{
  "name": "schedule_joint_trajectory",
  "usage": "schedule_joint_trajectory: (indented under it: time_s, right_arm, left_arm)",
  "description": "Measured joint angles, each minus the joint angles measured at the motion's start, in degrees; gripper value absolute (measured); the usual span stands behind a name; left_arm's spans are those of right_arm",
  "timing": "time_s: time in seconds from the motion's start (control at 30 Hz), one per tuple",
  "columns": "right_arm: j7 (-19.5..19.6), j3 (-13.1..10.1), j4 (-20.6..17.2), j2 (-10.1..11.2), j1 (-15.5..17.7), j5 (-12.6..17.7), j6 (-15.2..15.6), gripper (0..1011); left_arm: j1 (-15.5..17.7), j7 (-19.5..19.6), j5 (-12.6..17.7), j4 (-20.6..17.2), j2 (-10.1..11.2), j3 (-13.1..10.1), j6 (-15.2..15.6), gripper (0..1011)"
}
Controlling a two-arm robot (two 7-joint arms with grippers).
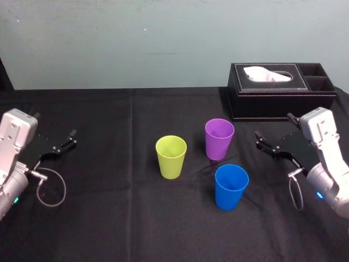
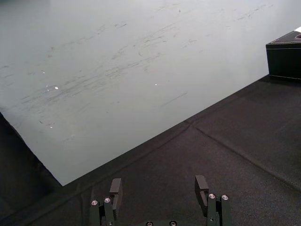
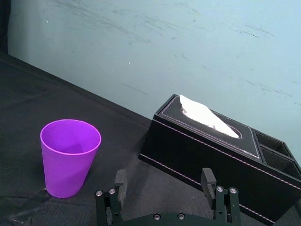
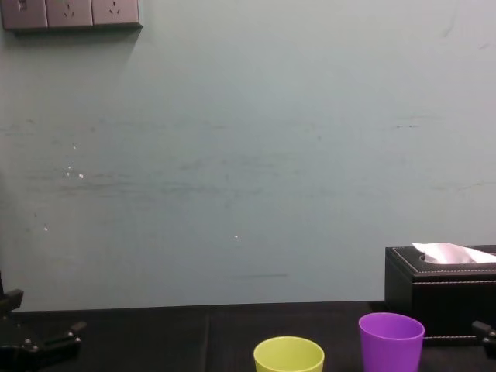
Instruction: Stack the three plastic cups sequentially using one hand.
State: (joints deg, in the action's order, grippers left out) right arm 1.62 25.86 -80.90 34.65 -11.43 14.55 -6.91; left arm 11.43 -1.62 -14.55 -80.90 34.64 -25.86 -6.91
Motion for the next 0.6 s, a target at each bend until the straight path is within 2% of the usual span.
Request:
schedule_joint_trajectory:
  time_s: [0.6]
  right_arm:
    - [0.0, 0.0, 0.0, 0.0, 0.0, 0.0, 0.0, 1000]
  left_arm:
    - [0.0, 0.0, 0.0, 0.0, 0.0, 0.0, 0.0, 1010]
